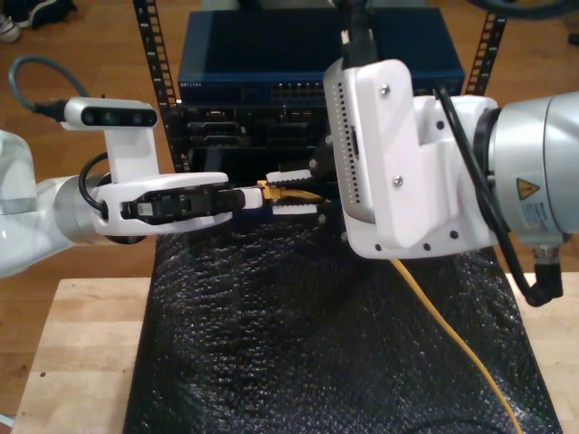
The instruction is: Grab the cable and plug it in
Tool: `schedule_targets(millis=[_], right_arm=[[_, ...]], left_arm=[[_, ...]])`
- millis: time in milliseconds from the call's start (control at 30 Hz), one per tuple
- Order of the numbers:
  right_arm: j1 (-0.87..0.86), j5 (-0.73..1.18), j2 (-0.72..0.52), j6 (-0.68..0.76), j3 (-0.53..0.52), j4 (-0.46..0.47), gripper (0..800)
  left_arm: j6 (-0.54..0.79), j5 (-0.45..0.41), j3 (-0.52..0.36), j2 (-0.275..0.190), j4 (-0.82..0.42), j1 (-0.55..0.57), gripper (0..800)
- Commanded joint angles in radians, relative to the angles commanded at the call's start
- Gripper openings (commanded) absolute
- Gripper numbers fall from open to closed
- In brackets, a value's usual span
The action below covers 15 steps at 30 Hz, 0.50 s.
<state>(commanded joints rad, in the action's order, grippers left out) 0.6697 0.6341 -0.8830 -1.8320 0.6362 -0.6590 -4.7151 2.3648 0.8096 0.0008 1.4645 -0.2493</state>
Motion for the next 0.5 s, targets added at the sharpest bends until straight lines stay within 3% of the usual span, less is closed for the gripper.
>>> schedule_targets(millis=[500], right_arm=[[0.000,0.000,0.000,0.000,0.000,-0.006,145]], left_arm=[[0.000,0.002,-0.002,0.000,0.000,0.002,6]])
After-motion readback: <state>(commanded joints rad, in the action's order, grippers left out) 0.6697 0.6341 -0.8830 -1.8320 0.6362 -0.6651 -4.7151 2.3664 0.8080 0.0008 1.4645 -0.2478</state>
